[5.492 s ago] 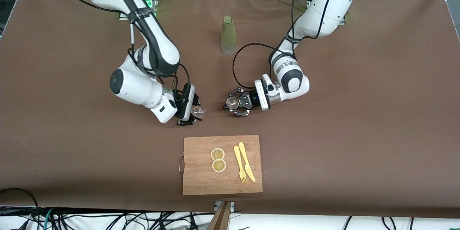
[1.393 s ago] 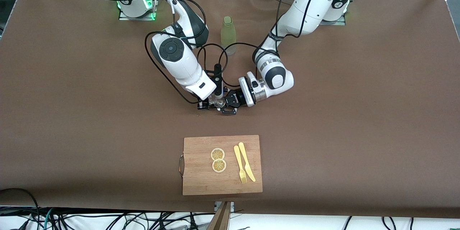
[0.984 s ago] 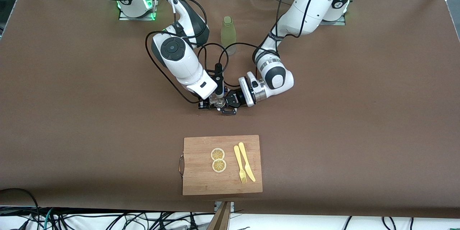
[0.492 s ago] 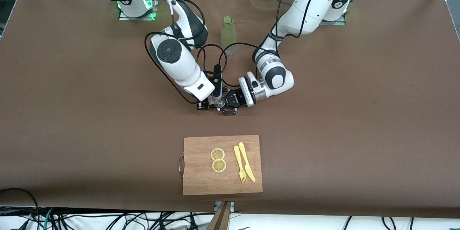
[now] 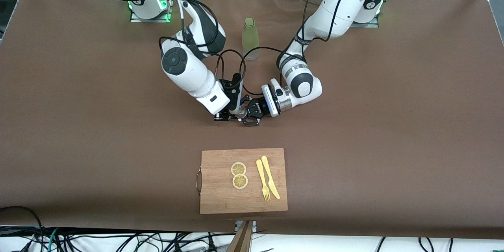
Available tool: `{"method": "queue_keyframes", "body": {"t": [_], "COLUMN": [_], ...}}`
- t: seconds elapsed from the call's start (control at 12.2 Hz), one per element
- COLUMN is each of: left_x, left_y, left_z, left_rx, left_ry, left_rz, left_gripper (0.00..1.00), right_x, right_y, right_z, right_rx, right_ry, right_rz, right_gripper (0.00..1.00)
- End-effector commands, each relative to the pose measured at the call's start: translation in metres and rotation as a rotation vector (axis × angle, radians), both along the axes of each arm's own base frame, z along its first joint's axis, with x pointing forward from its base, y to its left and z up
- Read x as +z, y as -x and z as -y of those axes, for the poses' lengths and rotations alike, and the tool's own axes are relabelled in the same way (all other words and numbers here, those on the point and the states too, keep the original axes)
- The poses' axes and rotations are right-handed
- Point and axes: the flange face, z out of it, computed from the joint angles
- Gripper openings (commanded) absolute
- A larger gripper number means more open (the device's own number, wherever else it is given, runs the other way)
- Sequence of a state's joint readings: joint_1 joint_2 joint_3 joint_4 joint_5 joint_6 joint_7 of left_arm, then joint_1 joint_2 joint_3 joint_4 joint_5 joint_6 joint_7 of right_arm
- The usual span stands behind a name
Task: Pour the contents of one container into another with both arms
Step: 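Carry the glass back with the right gripper while the left gripper returns the jigger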
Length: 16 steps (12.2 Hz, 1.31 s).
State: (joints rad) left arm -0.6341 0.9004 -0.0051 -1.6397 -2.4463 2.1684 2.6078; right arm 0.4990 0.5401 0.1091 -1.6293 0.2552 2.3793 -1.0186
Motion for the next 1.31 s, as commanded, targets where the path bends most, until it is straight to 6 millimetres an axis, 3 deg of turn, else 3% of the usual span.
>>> {"method": "queue_keyframes", "body": {"t": [0.0, 0.33, 0.57, 0.9, 1.23], "left_x": [0.006, 0.021, 0.028, 0.033, 0.034], "left_y": [-0.016, -0.044, -0.064, -0.081, -0.078], "left_z": [-0.009, -0.041, -0.075, -0.131, -0.187], "left_rx": [0.047, 0.086, 0.063, 0.012, -0.064], "left_ry": [-0.011, -0.008, -0.004, 0.041, 0.078], "left_rz": [0.041, 0.071, 0.110, 0.118, 0.091], "left_gripper": [0.00, 0.00, 0.00, 0.00, 0.00], "right_x": [0.014, 0.026, 0.027, 0.004, -0.018], "right_y": [-0.015, -0.045, -0.065, -0.077, -0.072], "right_z": [0.026, 0.087, 0.145, 0.230, 0.313], "right_rx": [-0.038, -0.119, -0.173, -0.160, -0.062], "right_ry": [-0.046, -0.173, -0.273, -0.495, -0.658], "right_rz": [-0.005, -0.027, -0.030, -0.005, 0.026], "right_gripper": [0.26, 0.27, 0.27, 0.27, 0.28]}}
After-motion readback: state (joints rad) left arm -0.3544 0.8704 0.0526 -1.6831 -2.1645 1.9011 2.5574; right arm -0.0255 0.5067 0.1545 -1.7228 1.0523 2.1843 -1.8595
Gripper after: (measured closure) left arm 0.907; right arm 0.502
